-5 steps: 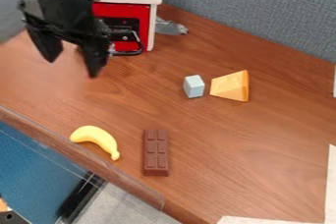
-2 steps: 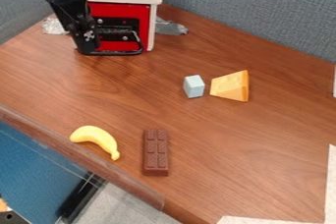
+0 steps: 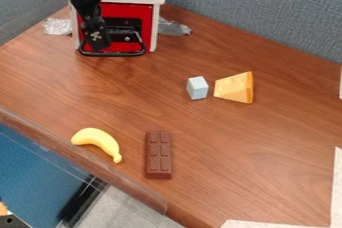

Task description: Open the drawer

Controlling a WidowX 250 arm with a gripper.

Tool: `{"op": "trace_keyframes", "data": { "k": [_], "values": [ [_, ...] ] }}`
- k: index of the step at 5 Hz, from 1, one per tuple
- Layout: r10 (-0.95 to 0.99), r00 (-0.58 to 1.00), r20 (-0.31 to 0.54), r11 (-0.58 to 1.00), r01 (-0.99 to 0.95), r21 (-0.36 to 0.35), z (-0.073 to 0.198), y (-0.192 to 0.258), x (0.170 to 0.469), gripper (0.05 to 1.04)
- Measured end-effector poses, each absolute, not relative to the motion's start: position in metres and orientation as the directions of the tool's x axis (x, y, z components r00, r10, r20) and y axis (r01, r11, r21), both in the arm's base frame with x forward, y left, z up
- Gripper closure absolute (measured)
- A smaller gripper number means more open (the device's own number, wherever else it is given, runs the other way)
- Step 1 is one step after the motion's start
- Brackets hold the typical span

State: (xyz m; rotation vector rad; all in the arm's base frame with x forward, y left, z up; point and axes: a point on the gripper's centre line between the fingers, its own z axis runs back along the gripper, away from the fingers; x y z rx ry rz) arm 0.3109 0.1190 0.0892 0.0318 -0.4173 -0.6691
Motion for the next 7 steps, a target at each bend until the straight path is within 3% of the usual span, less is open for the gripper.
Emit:
{"op": "trace_keyframes", "data": {
  "k": [6, 7],
  "values": [
    [-0.592, 0.711, 0.38, 0.799, 0.578, 0.163, 0.047, 0.117, 0.332, 0.118],
    [-0.556, 0.734, 0.39, 0.828, 0.534, 0.175, 0.04, 0.118, 0.329, 0.418]
  ]
}}
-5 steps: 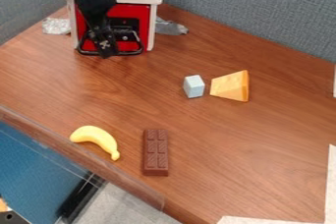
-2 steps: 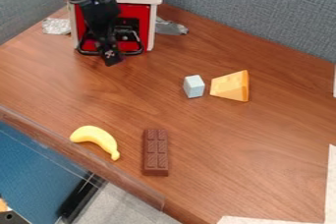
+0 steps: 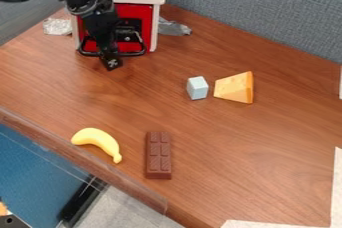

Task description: Open the drawer

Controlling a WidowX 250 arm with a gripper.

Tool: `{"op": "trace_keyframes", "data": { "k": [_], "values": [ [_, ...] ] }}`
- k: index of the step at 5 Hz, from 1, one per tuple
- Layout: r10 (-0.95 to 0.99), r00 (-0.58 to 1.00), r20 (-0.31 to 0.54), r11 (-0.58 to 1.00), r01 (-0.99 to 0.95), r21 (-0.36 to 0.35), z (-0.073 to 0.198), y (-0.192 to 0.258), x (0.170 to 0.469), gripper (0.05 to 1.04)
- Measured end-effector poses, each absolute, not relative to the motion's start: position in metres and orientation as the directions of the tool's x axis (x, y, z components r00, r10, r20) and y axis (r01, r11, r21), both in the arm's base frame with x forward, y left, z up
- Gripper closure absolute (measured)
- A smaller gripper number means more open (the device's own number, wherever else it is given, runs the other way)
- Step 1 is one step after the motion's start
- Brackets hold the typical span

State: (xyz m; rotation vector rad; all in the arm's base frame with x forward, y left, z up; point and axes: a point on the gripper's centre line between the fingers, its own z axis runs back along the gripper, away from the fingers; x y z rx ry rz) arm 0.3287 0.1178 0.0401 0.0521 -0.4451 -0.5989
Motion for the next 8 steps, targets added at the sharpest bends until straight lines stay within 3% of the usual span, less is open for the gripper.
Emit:
{"op": "trace_keyframes", "data": {
  "k": [1, 2, 4, 8],
  "values": [
    [-0.546, 0.74, 0.393, 0.834, 0.525, 0.17, 0.04, 0.118, 0.329, 0.728],
    [-0.557, 0.734, 0.389, 0.826, 0.538, 0.169, 0.038, 0.116, 0.327, 0.851],
    [-0.542, 0.743, 0.393, 0.831, 0.545, 0.116, 0.037, 0.1, 0.304, 0.857],
    [-0.566, 0.716, 0.409, 0.809, 0.579, 0.107, 0.037, 0.076, 0.266, 0.87]
  ]
}}
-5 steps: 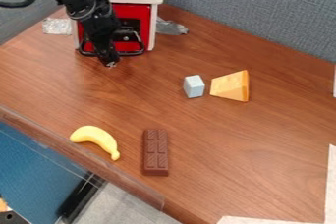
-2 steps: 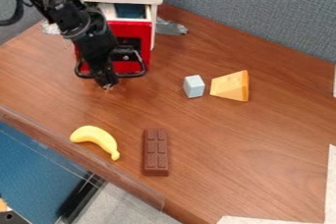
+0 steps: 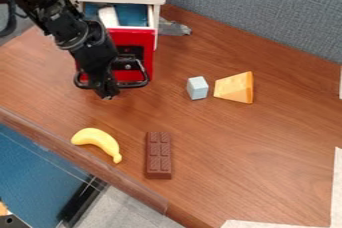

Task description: Open the drawer

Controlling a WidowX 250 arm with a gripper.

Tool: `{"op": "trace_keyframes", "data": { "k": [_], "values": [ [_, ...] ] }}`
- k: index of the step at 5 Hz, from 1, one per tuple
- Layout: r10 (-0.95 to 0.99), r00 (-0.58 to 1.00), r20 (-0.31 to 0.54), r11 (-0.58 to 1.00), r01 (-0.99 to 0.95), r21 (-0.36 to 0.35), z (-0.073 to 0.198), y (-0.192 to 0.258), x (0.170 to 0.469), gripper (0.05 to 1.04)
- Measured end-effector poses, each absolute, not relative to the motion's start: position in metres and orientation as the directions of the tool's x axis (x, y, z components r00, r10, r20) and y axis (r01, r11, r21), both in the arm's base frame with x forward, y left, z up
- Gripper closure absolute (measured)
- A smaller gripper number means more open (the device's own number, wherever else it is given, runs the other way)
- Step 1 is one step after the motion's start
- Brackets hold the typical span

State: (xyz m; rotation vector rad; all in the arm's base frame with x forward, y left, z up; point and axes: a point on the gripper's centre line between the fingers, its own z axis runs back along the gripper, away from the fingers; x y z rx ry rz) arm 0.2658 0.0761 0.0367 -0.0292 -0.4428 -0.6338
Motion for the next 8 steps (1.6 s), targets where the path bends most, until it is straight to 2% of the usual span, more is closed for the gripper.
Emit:
{"op": "trace_keyframes", "data": {
  "k": [5, 6, 7, 8],
  "values": [
    [-0.567, 0.721, 0.398, 0.807, 0.584, 0.092, 0.035, 0.065, 0.243, 0.871],
    [-0.57, 0.722, 0.391, 0.802, 0.593, 0.075, 0.035, 0.063, 0.241, 0.819],
    [-0.544, 0.749, 0.378, 0.822, 0.566, 0.063, 0.038, 0.067, 0.238, 0.538],
    [-0.556, 0.755, 0.348, 0.823, 0.558, 0.104, 0.061, 0.077, 0.242, 0.234]
  ]
}}
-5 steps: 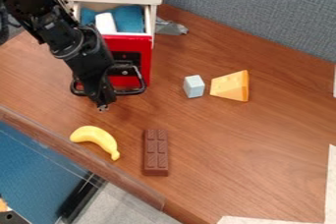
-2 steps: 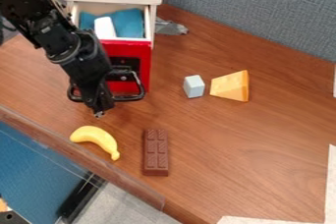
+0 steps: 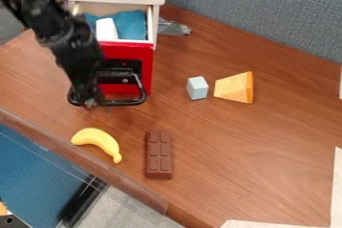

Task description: Open the drawer

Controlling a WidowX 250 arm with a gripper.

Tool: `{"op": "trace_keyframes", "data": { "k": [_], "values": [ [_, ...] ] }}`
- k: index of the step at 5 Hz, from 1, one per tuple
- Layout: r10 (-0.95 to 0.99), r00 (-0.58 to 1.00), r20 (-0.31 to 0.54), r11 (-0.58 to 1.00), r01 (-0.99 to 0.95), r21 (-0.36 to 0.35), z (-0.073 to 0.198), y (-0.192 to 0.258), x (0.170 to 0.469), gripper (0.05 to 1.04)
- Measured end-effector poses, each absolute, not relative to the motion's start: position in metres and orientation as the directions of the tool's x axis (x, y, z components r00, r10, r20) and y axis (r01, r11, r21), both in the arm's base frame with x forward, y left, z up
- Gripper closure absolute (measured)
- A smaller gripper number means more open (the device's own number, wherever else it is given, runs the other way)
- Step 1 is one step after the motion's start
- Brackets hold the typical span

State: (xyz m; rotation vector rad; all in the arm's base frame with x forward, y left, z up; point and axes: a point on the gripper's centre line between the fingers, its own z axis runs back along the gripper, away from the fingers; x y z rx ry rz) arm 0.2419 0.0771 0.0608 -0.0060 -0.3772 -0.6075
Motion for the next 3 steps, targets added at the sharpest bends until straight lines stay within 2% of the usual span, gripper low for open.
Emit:
{"op": "trace_keyframes", "data": {
  "k": [1, 2, 3],
  "values": [
    [-0.508, 0.767, 0.391, 0.848, 0.526, 0.069, 0.105, 0.09, 0.245, 0.074],
    [-0.406, 0.81, 0.424, 0.899, 0.437, 0.024, 0.152, 0.109, 0.236, 0.079],
    [-0.289, 0.88, 0.377, 0.955, 0.29, 0.055, 0.181, 0.127, 0.223, 0.083]
  ]
}}
